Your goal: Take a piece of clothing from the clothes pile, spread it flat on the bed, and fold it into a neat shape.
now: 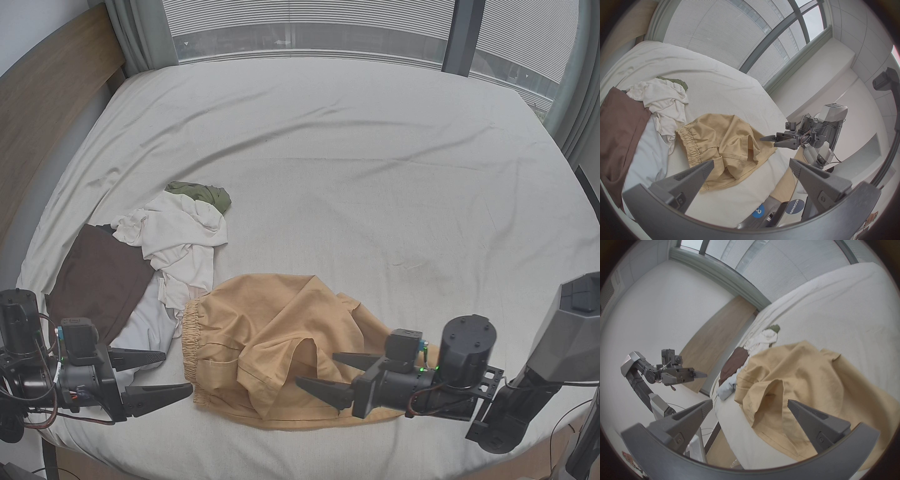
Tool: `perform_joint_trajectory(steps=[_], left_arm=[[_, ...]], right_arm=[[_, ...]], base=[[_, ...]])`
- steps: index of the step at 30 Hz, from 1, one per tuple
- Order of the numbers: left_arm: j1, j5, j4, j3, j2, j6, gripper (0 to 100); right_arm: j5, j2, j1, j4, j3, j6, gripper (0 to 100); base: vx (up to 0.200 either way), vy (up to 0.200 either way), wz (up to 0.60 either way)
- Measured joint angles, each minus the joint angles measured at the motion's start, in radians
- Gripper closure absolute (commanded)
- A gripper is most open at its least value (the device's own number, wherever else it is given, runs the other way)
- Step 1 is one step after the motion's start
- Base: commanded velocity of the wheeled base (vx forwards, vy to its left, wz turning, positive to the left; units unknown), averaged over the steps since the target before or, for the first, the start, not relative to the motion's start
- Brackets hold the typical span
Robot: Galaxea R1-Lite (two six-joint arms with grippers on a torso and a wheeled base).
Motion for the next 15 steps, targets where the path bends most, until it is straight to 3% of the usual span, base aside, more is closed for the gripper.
perform_joint_trajectory(steps=[15], left_arm=[[0.078, 0.005, -0.191, 0.011, 0.185, -0.001, 0]], right_arm=[[0.008, 0.136, 0.038, 0.081, -0.179, 0.011, 0]], base=[[0.0, 0.0, 0.0]])
